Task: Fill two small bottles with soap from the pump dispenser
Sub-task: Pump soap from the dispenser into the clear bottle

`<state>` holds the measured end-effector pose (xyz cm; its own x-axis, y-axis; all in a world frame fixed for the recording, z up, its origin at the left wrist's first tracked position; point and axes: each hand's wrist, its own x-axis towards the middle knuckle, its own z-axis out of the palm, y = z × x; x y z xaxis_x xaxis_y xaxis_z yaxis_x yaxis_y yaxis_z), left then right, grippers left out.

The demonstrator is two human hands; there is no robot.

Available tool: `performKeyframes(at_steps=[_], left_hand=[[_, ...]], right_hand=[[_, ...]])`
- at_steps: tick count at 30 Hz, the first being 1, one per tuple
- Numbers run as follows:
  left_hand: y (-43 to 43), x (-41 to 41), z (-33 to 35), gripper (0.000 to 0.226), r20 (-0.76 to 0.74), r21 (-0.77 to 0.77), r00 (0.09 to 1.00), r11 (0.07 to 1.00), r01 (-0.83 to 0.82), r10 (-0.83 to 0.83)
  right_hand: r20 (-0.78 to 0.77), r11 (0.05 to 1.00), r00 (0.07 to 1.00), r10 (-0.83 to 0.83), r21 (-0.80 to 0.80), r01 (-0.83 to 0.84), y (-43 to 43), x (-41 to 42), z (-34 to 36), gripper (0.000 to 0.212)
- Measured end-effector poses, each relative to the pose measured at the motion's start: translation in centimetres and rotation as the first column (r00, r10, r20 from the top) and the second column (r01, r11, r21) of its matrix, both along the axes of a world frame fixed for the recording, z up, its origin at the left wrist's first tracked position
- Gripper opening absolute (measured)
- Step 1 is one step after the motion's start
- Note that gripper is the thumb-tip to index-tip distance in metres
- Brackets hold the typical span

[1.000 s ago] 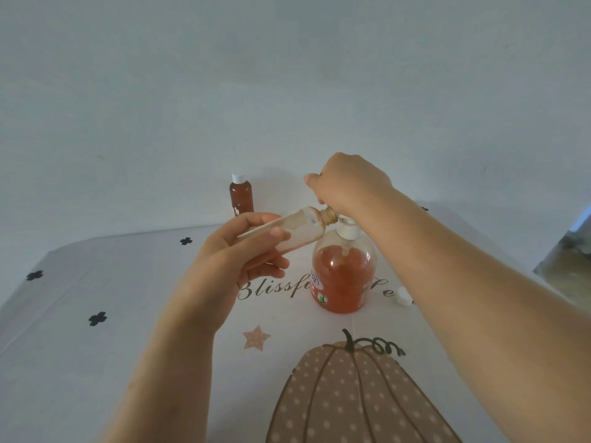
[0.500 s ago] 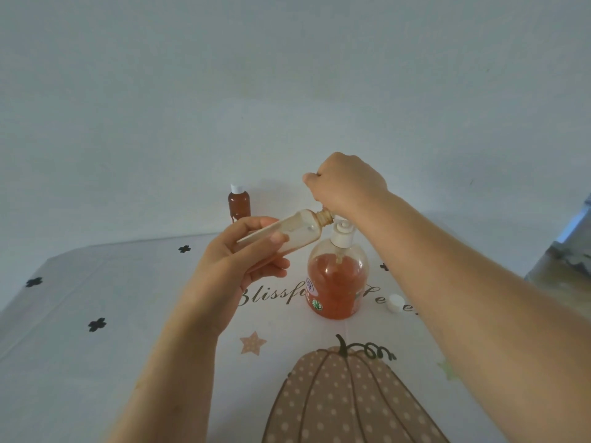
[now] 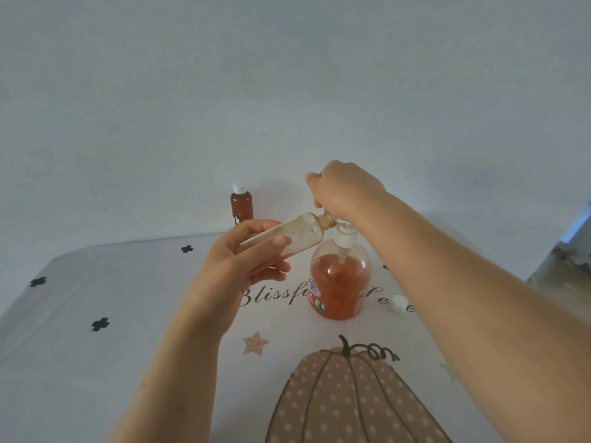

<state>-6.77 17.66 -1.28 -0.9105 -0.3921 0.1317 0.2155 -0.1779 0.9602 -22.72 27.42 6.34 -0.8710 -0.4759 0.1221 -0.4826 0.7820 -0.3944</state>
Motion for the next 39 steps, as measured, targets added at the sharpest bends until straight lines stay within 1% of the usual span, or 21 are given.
performKeyframes(at_steps=[2,5,9,18,20,22,25,30,33,39], left_hand=[[-0.2,-0.1,-0.2,0.029,0.021,-0.014,1.000,1.000,-0.006,0.007],[-0.2,-0.2,-0.3,0.028,0.030,-0.015,1.000,1.000,-0.001,0.002],[-0.2,-0.2,-0.4,0.024,0.017,-0.012,1.000,1.000,-0.001,0.001],[0.0,-0.3,-0.1,0.029,-0.010,0.022,1.000,1.000,-0.003,0.003],[0.1,-0.2,0.0,0.031,-0.029,0.042,1.000,0.999,0.011,-0.009],[0.3,0.0,0.1,0.028,-0.050,0.052,0.999,0.998,0.020,-0.018],[0.4,0.1,0.1,0.028,-0.067,0.044,0.997,0.999,0.028,-0.025],[0.2,0.0,0.0,0.030,-0.058,0.060,0.998,0.997,0.039,-0.036],[0.1,0.0,-0.1,0.032,-0.044,0.058,0.998,0.997,0.044,-0.042],[-0.1,-0.1,-0.1,0.027,-0.010,-0.012,1.000,1.000,0.007,-0.007]], right_hand=[[0.024,1.000,1.000,-0.004,0.005,0.004,-0.1,-0.2,-0.6,0.033],[0.036,1.000,0.999,-0.009,-0.003,0.009,-0.3,-0.4,-0.9,0.031],[0.047,1.000,0.999,-0.013,-0.024,0.014,-0.2,-0.3,-0.9,0.033],[0.028,0.993,0.999,-0.046,-0.110,0.049,0.1,0.0,-0.6,0.035],[0.013,0.993,0.999,-0.047,-0.105,0.048,0.2,0.2,-0.1,0.035],[-0.026,0.995,0.999,-0.037,-0.089,0.035,0.3,0.3,0.4,0.036],[-0.072,0.999,0.997,-0.018,-0.033,0.016,0.4,0.5,0.7,0.036],[-0.017,0.999,1.000,0.017,-0.042,-0.018,0.3,0.5,0.5,0.038],[-0.019,0.999,1.000,0.024,-0.029,-0.025,0.3,0.3,0.4,0.037],[-0.010,0.999,0.999,0.037,-0.010,-0.037,0.0,-0.3,-0.1,0.031]])
